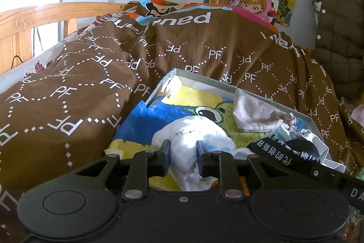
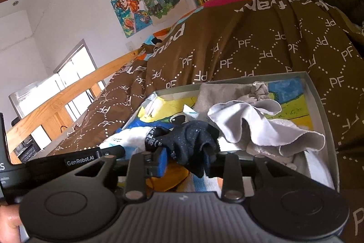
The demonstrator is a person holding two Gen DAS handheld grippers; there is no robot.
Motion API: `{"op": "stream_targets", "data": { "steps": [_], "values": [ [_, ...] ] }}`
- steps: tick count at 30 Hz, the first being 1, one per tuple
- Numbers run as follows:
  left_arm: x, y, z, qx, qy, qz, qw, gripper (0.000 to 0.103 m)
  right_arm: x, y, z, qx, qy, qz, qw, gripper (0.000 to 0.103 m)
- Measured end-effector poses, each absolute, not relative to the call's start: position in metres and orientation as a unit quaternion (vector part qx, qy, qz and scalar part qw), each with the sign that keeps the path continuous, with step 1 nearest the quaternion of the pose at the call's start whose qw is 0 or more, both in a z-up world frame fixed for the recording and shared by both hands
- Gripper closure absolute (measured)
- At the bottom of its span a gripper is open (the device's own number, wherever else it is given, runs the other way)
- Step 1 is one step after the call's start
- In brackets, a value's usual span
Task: Organize soft objects
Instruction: 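Carry the cloth with the left tool while the right tool carries the glove to the tray, then open the left tool over the tray while the right tool releases the glove there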
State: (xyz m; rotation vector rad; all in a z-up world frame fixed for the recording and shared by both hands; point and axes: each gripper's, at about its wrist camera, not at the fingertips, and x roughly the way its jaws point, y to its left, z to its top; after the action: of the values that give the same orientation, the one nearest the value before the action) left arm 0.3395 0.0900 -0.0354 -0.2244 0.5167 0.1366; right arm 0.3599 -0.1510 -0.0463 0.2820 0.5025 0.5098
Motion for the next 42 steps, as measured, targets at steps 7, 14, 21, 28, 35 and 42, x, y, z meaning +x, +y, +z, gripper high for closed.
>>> {"op": "stream_targets", "data": {
  "steps": [7, 14, 21, 28, 35, 42],
  "values": [
    [0.337, 0.09, -0.037, -0.118, 0.26, 0.065, 0.956, 0.069, 0.359, -0.152, -0.043, 0.137, 0.258, 0.244, 0.925, 0.049],
    [0.332, 0.091, -0.034, -0.125, 0.264, 0.067, 0.954, 0.053, 0.356, -0.151, -0.038, 0.129, 0.27, 0.242, 0.923, 0.039],
    [0.326, 0.088, -0.026, -0.124, 0.258, 0.063, 0.956, 0.041, 0.351, -0.156, -0.029, 0.128, 0.272, 0.239, 0.924, 0.029],
    [0.316, 0.086, -0.016, -0.127, 0.246, 0.064, 0.959, 0.025, 0.342, -0.164, -0.015, 0.125, 0.261, 0.232, 0.929, 0.018],
    [0.297, 0.083, 0.0, -0.12, 0.228, 0.061, 0.964, 0.011, 0.329, -0.179, 0.007, 0.121, 0.242, 0.219, 0.937, 0.012],
    [0.27, 0.077, 0.02, -0.128, 0.206, 0.044, 0.969, 0.005, 0.303, -0.19, 0.038, 0.098, 0.213, 0.218, 0.947, 0.004]
  ]
}}
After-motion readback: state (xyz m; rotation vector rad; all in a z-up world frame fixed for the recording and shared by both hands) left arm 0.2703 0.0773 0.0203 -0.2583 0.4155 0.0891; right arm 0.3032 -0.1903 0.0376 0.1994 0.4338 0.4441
